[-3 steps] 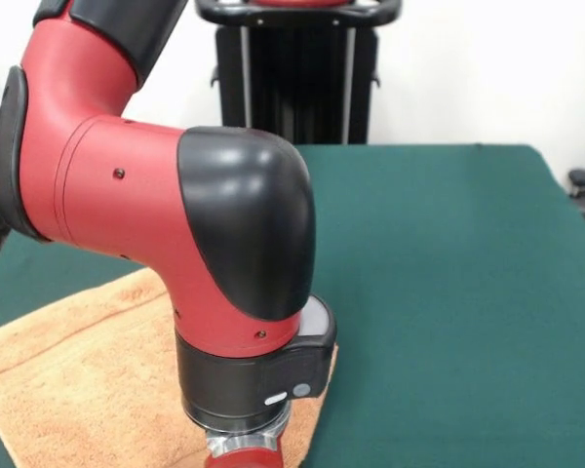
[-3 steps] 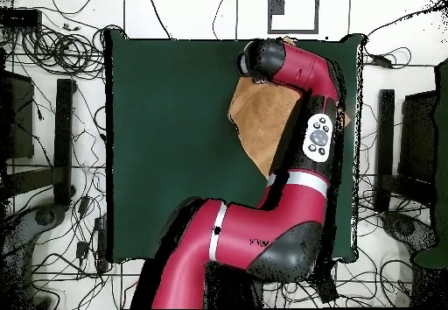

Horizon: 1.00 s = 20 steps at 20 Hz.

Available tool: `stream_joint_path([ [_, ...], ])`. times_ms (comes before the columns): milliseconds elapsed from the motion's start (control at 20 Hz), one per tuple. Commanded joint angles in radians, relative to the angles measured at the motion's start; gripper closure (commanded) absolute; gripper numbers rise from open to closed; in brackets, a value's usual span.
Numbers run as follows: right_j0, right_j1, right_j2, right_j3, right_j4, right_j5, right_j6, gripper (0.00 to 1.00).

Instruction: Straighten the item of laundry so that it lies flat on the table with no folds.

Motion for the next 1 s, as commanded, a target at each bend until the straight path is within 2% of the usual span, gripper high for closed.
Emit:
stream_joint_path([
  [50,0.002,0.123,0.054,0.055,-0.102,-0.024,-0.202,1.0],
  [550,-0.011,0.102,0.087,0.086,-0.112,-0.053,-0.228,1.0],
  [650,-0.009,0.066,0.1,0.146,-0.107,-0.06,-0.236,1.0],
  [750,0.009,-0.01,0.103,0.266,-0.105,-0.065,-0.22,1.0],
  [850,0.046,-0.101,0.08,0.402,-0.115,-0.074,-0.167,1.0],
  [1000,0.102,-0.199,0.048,0.553,-0.118,-0.103,-0.061,1.0],
])
